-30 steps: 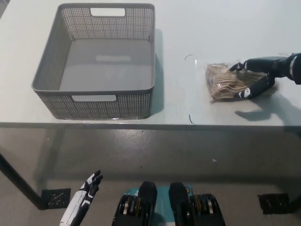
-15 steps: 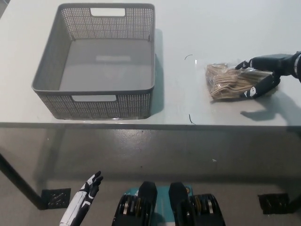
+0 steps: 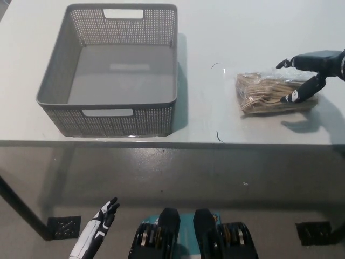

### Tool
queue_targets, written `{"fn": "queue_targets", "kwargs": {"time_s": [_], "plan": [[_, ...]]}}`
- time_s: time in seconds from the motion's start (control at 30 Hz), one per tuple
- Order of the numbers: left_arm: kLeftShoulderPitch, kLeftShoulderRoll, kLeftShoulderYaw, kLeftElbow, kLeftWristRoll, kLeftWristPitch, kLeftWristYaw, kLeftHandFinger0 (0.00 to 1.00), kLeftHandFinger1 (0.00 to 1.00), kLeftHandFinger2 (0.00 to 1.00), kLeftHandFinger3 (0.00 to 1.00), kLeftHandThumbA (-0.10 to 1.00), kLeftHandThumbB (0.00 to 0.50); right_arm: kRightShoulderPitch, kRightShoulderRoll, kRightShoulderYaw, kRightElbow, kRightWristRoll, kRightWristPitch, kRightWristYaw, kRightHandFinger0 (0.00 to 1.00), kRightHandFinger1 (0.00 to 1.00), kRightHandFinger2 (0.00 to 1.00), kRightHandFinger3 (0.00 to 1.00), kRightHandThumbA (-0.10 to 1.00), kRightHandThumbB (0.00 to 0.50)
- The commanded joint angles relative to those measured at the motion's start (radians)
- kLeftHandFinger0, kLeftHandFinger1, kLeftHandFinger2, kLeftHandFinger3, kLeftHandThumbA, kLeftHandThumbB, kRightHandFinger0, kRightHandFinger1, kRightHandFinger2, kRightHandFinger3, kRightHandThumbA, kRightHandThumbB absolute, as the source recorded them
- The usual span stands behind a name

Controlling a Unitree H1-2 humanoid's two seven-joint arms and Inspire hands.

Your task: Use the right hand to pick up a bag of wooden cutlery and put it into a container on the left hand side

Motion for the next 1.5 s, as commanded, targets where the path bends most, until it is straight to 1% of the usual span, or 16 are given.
{"fn": "queue_targets", "kwargs": {"time_s": [0.0,0.13,0.2,0.6,0.63,0.7,0.83,1.03,1.17,1.2,1.3,1.33,1.37,1.4,1.43,1.47], "plan": [[-0.004,0.019,-0.004,-0.008,0.006,-0.038,0.002,1.0,1.0,1.0,1.0,1.0,0.446,-0.06,-0.007,-0.005,0.023,-0.033,-0.009,-0.01,1.0,1.0,1.0,1.0,0.72,0.5],[-0.007,0.023,-0.009,-0.01,0.015,-0.038,0.008,1.0,1.0,1.0,1.0,1.0,0.439,-0.063,0.005,-0.001,0.057,-0.042,-0.01,-0.019,1.0,1.0,1.0,1.0,0.71,0.5],[-0.01,0.022,-0.006,-0.006,0.009,-0.038,0.002,1.0,1.0,1.0,1.0,1.0,0.455,-0.063,0.013,0.001,0.09,-0.044,-0.015,-0.031,1.0,1.0,1.0,1.0,0.71,0.5],[-0.007,0.024,-0.014,-0.011,0.018,-0.038,0.004,1.0,1.0,1.0,1.0,1.0,0.453,-0.07,0.084,0.028,0.336,-0.071,-0.093,-0.14,1.0,1.0,1.0,1.0,0.71,0.5],[-0.007,0.024,-0.014,-0.009,0.017,-0.038,0.004,1.0,1.0,1.0,1.0,1.0,0.462,-0.069,0.094,0.028,0.356,-0.07,-0.09,-0.146,1.0,1.0,1.0,1.0,0.68,0.5],[-0.01,0.026,-0.017,-0.008,0.02,-0.038,0.007,1.0,1.0,1.0,1.0,1.0,0.463,-0.067,0.106,0.029,0.382,-0.071,-0.091,-0.161,1.0,1.0,1.0,1.0,0.66,0.5],[-0.018,0.029,-0.02,-0.008,0.019,-0.038,0.002,1.0,1.0,1.0,1.0,1.0,0.462,-0.069,0.12,0.034,0.427,-0.073,-0.115,-0.197,1.0,1.0,1.0,1.0,0.66,0.5],[-0.033,0.035,-0.029,-0.008,0.036,-0.038,0.013,1.0,1.0,1.0,1.0,1.0,0.468,-0.096,0.141,0.033,0.471,-0.067,-0.133,-0.224,1.0,1.0,1.0,1.0,0.62,0.5],[-0.035,0.036,-0.036,-0.009,0.043,-0.038,0.016,1.0,1.0,1.0,1.0,1.0,0.476,-0.092,0.15,0.035,0.479,-0.068,-0.147,-0.252,1.0,1.0,1.0,1.0,0.64,0.5],[-0.034,0.037,-0.039,-0.01,0.042,-0.038,0.013,1.0,1.0,1.0,1.0,1.0,0.468,-0.087,0.159,0.031,0.494,-0.064,-0.171,-0.291,1.0,1.0,1.0,1.0,0.64,0.5],[-0.036,0.041,-0.048,-0.011,0.048,-0.038,0.017,1.0,1.0,1.0,1.0,1.0,0.453,-0.071,0.188,0.025,0.55,-0.07,-0.216,-0.429,1.0,1.0,1.0,1.0,0.54,0.5],[-0.037,0.041,-0.049,-0.01,0.047,-0.038,0.018,1.0,1.0,1.0,1.0,1.0,0.452,-0.071,0.197,0.025,0.574,-0.073,-0.232,-0.47,1.0,1.0,1.0,1.0,0.54,0.5],[-0.04,0.044,-0.053,-0.01,0.058,-0.038,0.029,1.0,1.0,1.0,1.0,1.0,0.452,-0.066,0.211,0.002,0.605,-0.048,-0.264,-0.529,1.0,1.0,1.0,1.0,0.42,0.48],[-0.04,0.044,-0.053,-0.011,0.055,-0.038,0.028,1.0,1.0,1.0,1.0,1.0,0.448,-0.064,0.217,-0.007,0.621,-0.041,-0.278,-0.565,1.0,1.0,1.0,1.0,0.31,0.431],[-0.04,0.045,-0.052,-0.012,0.05,-0.038,0.024,1.0,1.0,1.0,1.0,1.0,0.447,-0.061,0.225,-0.017,0.642,-0.035,-0.295,-0.611,1.0,1.0,1.0,1.0,0.29,0.446],[-0.04,0.047,-0.053,-0.015,0.055,-0.038,0.027,1.0,1.0,1.0,1.0,1.0,0.446,-0.047,0.235,-0.001,0.67,-0.078,-0.314,-0.781,0.36,0.43,0.5,0.6,0.04,0.231]]}}
